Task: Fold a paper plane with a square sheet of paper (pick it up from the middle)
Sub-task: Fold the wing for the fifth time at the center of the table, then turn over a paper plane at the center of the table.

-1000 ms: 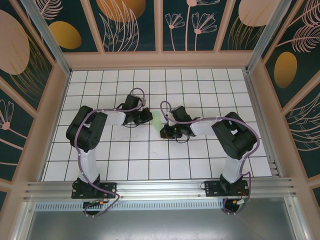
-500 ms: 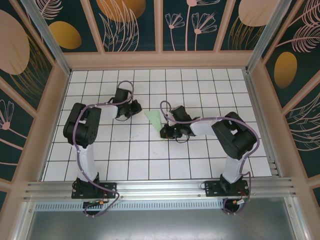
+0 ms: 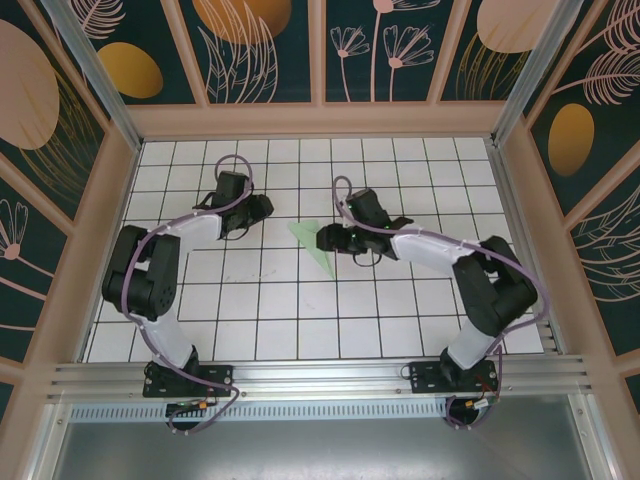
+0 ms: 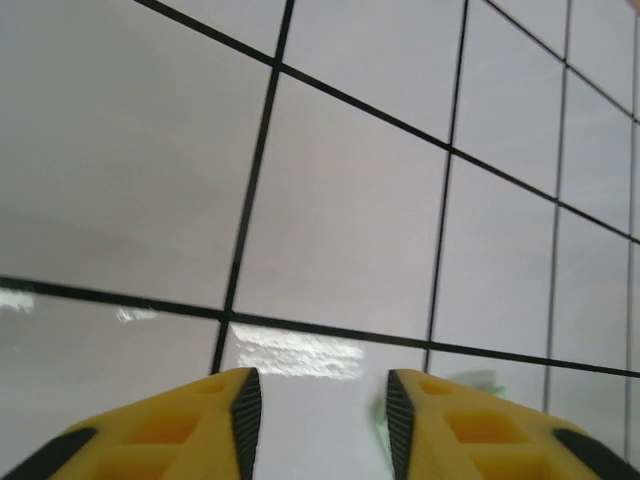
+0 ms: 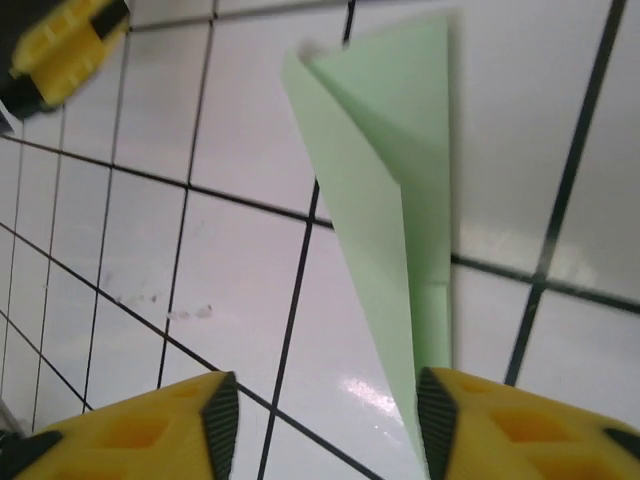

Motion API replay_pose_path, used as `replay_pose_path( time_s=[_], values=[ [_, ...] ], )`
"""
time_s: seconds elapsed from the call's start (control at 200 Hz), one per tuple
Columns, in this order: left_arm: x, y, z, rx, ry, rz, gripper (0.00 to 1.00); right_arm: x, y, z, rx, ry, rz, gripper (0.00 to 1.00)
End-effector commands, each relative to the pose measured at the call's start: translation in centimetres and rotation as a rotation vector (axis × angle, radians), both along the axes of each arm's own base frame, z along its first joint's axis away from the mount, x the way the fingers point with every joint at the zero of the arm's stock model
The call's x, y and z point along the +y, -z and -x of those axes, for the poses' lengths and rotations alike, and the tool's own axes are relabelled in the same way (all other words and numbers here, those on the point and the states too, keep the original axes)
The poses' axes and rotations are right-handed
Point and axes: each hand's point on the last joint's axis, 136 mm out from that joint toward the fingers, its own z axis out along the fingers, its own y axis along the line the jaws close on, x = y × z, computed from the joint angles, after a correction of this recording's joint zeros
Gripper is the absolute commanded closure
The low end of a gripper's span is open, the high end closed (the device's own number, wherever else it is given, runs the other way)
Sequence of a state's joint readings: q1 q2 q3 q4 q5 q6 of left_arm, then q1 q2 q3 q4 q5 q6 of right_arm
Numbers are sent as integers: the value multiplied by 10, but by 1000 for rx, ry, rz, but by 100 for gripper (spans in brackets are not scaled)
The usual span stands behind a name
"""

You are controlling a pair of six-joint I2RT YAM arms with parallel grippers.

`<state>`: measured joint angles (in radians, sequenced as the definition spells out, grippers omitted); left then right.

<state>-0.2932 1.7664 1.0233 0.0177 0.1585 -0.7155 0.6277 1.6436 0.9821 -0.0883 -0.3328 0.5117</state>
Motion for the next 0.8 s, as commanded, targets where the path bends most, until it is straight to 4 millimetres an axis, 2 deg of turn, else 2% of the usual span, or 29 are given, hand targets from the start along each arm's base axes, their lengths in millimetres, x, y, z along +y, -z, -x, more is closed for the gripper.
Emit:
replay_pose_path(
  time_s=[0.0, 0.05, 0.07, 0.075, 0.17, 0.305, 0.33, 0.345, 0.38, 0.55, 0.681, 0.791],
  values=[
    [-10, -3, 19, 27, -12, -31, 53, -38, -12, -24, -60, 152, 59, 40],
    [-18, -1, 24, 38, -4, -55, 48, -51, -8, -27, -62, 191, 81, 37],
    [-22, -13, 26, 14, -5, -55, 46, -53, -7, -26, -63, 196, 89, 35],
    [-22, -14, 26, 12, -6, -56, 45, -59, -7, -29, -63, 213, 91, 35],
    [-41, -22, 37, -16, -11, -95, 31, -91, 1, -38, -70, 300, 126, 28],
    [-75, -19, 50, -14, 24, -129, 22, -123, 9, -41, -72, 388, 152, 18],
    [-80, -22, 51, -17, 29, -137, 21, -129, 10, -42, -73, 404, 157, 17],
    [-84, -11, 53, 3, 38, -158, 21, -132, 12, -42, -71, 411, 162, 16],
    [-91, -6, 54, 13, 52, -186, 20, -138, 13, -43, -70, 427, 166, 15],
    [-114, 8, 57, 37, 91, -345, 18, -163, 23, -42, -50, 480, 185, 13],
    [-119, 26, 62, 84, 121, -503, 18, -173, 29, -42, -43, 502, 195, 13],
    [-121, 33, 67, 106, 136, -592, 20, -177, 31, -41, -39, 506, 200, 14]
  ],
)
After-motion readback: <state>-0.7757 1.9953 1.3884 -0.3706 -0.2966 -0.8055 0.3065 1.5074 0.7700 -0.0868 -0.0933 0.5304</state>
